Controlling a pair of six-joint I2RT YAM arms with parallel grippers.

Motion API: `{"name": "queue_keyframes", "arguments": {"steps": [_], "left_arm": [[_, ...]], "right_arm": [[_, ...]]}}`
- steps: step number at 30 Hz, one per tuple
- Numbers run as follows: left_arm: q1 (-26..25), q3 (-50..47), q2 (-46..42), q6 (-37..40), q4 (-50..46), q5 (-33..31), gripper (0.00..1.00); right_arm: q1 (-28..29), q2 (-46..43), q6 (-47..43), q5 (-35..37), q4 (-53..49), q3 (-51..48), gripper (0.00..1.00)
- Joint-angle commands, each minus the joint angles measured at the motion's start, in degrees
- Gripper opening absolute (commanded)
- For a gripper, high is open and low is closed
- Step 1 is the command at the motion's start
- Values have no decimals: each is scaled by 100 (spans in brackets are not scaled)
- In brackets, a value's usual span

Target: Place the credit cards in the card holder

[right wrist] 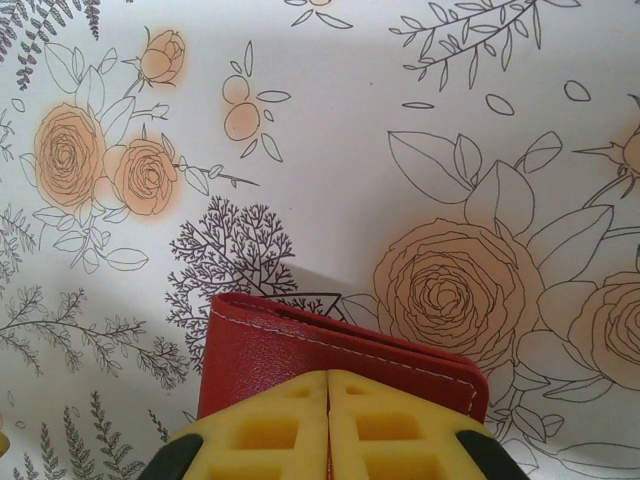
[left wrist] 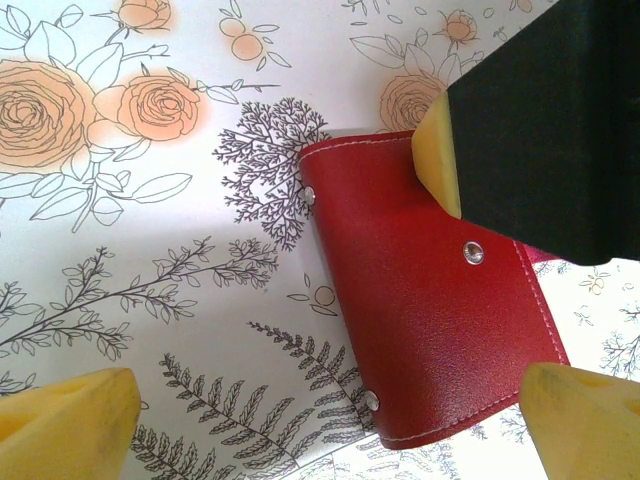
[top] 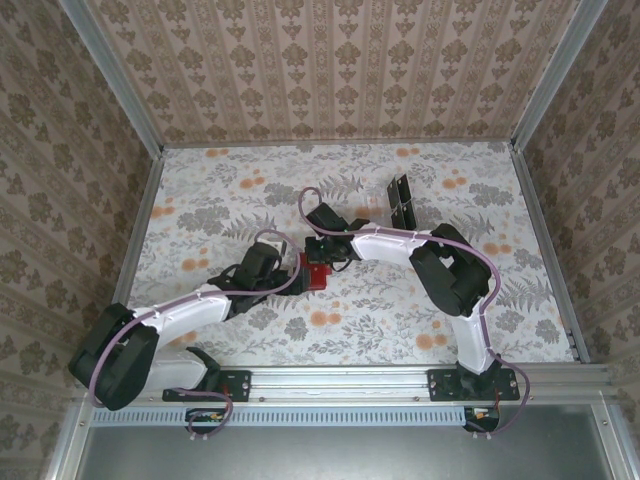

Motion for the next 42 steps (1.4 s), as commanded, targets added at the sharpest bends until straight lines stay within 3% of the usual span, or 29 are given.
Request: {"name": "queue_keyframes", "arguments": {"steps": [1, 19, 28, 33, 42], "left_arm": [[51, -27, 71, 91, -24, -19, 100], [32, -482, 985, -140, 616, -244, 100], [30, -592, 1114, -308, 786, -298, 100], [35, -640, 1153, -352, 863, -320, 100], [28, -663, 1173, -362, 920, -345, 99]], "right_arm": [[-18, 133, 94, -93, 39, -96, 10], [-16, 97, -5, -95, -151, 131, 11], [-41, -835, -150, 101, -342, 60, 37], [-34, -1119, -202, 422, -820, 8, 42], [138, -855, -542, 1120, -2081, 303, 43]]}}
